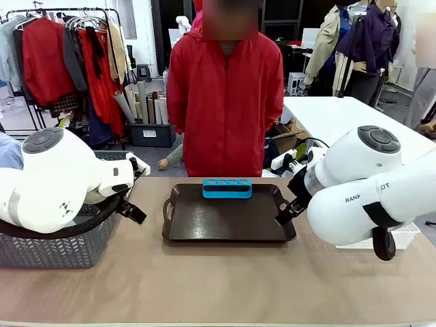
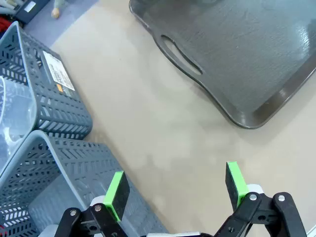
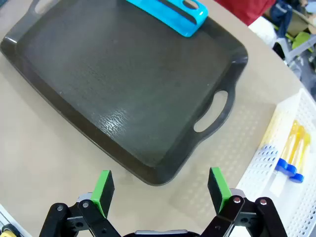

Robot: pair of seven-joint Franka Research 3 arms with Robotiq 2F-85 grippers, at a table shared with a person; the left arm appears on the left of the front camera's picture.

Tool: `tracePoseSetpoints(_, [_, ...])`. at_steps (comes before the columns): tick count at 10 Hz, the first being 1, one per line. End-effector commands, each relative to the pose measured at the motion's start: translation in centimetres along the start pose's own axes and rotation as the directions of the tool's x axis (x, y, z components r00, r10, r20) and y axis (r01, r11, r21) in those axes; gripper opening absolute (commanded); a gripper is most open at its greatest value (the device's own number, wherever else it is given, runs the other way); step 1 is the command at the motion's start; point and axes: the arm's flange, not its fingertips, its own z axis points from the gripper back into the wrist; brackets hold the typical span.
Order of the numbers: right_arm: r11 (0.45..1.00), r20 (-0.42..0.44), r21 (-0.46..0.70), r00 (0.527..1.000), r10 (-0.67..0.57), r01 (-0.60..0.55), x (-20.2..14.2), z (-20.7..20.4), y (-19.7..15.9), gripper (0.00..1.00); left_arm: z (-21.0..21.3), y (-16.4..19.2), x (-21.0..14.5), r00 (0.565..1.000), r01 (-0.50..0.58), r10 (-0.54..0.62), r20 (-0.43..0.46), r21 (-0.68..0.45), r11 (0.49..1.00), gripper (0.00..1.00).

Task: Prepare the laboratory tools.
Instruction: Pick up one Small flask and place it on the Handle tray.

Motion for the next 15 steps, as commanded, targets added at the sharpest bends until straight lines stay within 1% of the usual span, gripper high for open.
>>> tracePoseSetpoints(1, [1.000, 0.001, 0.000, 1.000, 0.000, 0.000, 0.02, 0.04, 0.00, 1.00, 0.01, 0.00, 0.00, 1.000, 0.000, 0.000, 0.000, 0.000, 1.000, 1.00])
tracePoseSetpoints(15, [1.000, 0.001, 0.000, 1.000, 0.000, 0.000, 0.02, 0.04, 0.00, 1.00, 0.01, 0.00, 0.00, 1.000, 0.000, 0.000, 0.000, 0.000, 1.000, 1.00])
